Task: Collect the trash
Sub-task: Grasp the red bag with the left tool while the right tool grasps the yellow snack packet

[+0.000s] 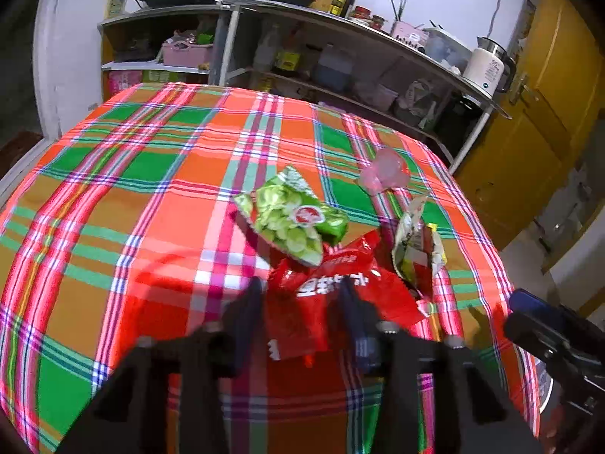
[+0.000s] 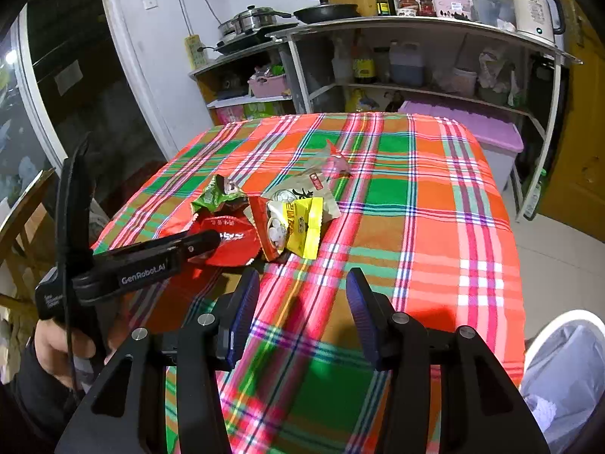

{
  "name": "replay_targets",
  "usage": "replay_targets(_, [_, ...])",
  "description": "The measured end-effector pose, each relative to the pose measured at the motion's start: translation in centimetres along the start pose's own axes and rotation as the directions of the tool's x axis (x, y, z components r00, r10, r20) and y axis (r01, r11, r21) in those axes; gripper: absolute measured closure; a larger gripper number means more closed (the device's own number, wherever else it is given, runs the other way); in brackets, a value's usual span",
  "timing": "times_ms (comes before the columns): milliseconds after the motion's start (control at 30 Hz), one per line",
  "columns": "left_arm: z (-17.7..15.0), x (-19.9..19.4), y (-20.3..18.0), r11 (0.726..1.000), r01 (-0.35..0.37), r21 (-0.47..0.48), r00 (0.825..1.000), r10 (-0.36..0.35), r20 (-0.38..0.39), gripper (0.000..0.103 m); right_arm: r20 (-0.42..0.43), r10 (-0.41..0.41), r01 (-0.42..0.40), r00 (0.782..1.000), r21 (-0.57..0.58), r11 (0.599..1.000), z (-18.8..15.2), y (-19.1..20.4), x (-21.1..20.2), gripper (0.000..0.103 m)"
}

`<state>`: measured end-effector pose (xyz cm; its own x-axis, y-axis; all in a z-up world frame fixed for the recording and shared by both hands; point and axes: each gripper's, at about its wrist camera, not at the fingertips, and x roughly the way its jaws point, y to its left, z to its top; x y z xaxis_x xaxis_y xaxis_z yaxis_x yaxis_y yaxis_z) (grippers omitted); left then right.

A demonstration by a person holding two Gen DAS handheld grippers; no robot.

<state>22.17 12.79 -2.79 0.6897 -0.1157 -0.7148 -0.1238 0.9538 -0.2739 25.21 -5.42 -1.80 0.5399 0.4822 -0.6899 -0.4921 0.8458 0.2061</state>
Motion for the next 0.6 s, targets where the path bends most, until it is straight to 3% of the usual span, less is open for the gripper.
replay_targets(100, [-0.2,-0.3,0.1,1.000,0.008,-0.004,1.000,-0.008,0.002,0.086,-0.006,0.001,-0.001,1.000,-0.007,1.000,0.4,0.3,0.8,0.054])
replay_targets(233, [-0.7,-1.3,0.1,1.000,0.029,0.010,0.999,-0.029,0.022,0.094,-0.007,0.003,-0.003,1.000,-0.025,1.000,0.9,1.0,1.7,0.054])
replay_targets(600, [-2.4,-3.7,0.9,0.996,0.088,0.009,0.995,-0.088,0.050,0.097,-0.025,-0.044,0.043,0.999,-0.066,0.997,2.5,2.4,4.8,0.054])
